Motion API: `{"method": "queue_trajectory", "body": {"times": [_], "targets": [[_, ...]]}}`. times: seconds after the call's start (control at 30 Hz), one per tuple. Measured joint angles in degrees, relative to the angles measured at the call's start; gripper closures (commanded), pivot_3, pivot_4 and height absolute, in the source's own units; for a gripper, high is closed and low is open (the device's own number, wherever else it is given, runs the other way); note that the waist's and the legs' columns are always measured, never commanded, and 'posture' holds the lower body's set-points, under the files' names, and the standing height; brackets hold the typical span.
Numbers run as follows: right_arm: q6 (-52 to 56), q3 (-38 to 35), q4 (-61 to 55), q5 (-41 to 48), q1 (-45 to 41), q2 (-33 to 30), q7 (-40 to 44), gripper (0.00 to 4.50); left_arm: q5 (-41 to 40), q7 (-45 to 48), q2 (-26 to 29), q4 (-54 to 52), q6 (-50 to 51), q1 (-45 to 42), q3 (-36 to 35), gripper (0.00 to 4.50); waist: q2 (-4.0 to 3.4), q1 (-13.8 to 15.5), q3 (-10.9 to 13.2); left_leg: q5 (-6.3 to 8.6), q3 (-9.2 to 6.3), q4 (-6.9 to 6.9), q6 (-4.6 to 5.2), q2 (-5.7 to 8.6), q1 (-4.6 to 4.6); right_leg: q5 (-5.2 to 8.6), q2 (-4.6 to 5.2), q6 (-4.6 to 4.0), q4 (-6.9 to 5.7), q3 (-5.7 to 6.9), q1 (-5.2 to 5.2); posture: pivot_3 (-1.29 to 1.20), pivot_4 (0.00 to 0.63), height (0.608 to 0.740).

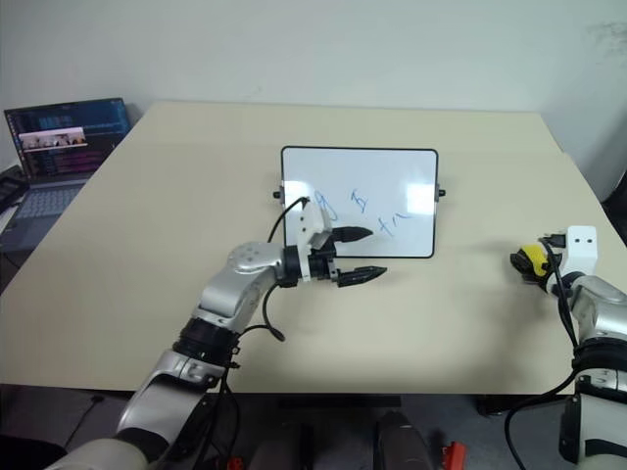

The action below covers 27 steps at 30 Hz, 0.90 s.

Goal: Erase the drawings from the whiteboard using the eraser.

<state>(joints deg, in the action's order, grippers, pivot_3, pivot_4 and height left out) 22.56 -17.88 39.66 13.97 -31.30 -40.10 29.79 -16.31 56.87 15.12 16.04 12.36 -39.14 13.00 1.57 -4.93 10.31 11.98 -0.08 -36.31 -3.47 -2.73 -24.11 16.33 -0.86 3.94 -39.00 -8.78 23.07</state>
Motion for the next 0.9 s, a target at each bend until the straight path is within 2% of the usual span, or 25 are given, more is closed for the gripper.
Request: {"method": "queue_trajectory", "body": {"times": [0.4,0.7,0.9], "targets": [[1.61,1.16,-0.26,-0.06,-0.86,-0.90,1.87,0.19,-0.01,-0.02,0.26,-0.03,0.13,0.01,0.00,0.00,0.00,0.01,0.00,0.00,0.00,0.00,0.00,0.00,0.00,0.00,0.00,0.00,0.00,0.01,0.00,0.00,0.150,0.740],[8.59,4.67,-1.79,-2.05,-2.05,-5.33,4.03,0.19,-0.04,0.43,0.84,-0.49,0.89,0.02,0.01,0.00,0.00,0.00,0.00,0.00,0.00,0.00,0.00,0.00,0.00,0.00,0.00,0.00,0.00,0.00,0.00,0.00,0.150,0.740],[14.42,6.69,-3.67,-2.02,-4.89,-7.28,6.91,0.19,-0.50,2.78,2.12,-5.44,3.25,-0.77,0.01,0.00,0.00,0.06,0.00,0.00,-0.01,-0.01,0.00,0.00,0.00,0.00,0.00,0.00,0.00,0.02,-0.01,0.00,0.150,0.740]]}}
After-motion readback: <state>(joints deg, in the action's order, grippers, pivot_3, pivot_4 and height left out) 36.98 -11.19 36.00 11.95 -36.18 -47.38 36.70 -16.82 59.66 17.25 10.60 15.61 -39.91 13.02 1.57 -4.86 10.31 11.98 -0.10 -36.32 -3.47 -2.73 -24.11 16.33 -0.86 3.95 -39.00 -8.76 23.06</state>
